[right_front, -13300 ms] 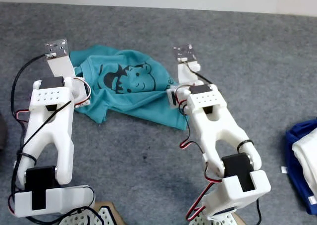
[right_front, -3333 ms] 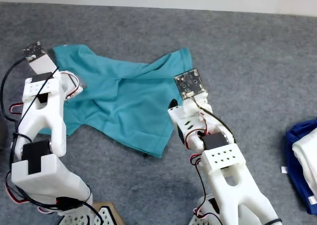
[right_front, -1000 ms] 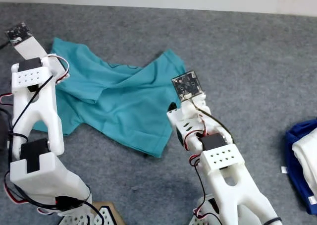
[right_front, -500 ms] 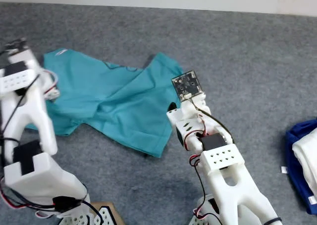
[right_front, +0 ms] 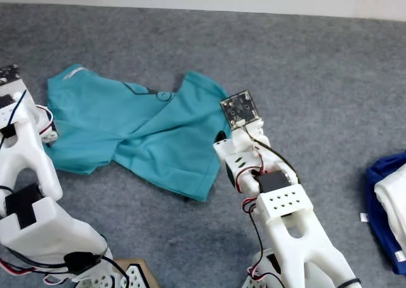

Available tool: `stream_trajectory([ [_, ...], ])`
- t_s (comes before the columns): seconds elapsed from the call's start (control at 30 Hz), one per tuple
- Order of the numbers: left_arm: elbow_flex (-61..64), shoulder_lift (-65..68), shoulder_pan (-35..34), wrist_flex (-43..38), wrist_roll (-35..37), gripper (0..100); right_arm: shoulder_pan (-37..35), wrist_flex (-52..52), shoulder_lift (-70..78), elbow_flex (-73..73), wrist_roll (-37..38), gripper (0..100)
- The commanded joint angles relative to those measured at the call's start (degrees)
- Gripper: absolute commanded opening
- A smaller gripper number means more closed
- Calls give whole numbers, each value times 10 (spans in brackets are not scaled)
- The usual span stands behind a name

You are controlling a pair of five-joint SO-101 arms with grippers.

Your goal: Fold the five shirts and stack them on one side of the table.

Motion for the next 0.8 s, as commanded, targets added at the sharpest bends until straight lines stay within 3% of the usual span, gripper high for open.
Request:
stream_trajectory([
  [0.0, -3, -30, -13, -19, -4, 60, -6, 4, -3, -2, 6, 173],
  [0.5, 3, -29, -38, -18, -4, 61, -7, 4, -3, -2, 6, 173],
  [0.77, -2, -36, -10, 22, -7, 230, -7, 4, -3, -2, 7, 173],
])
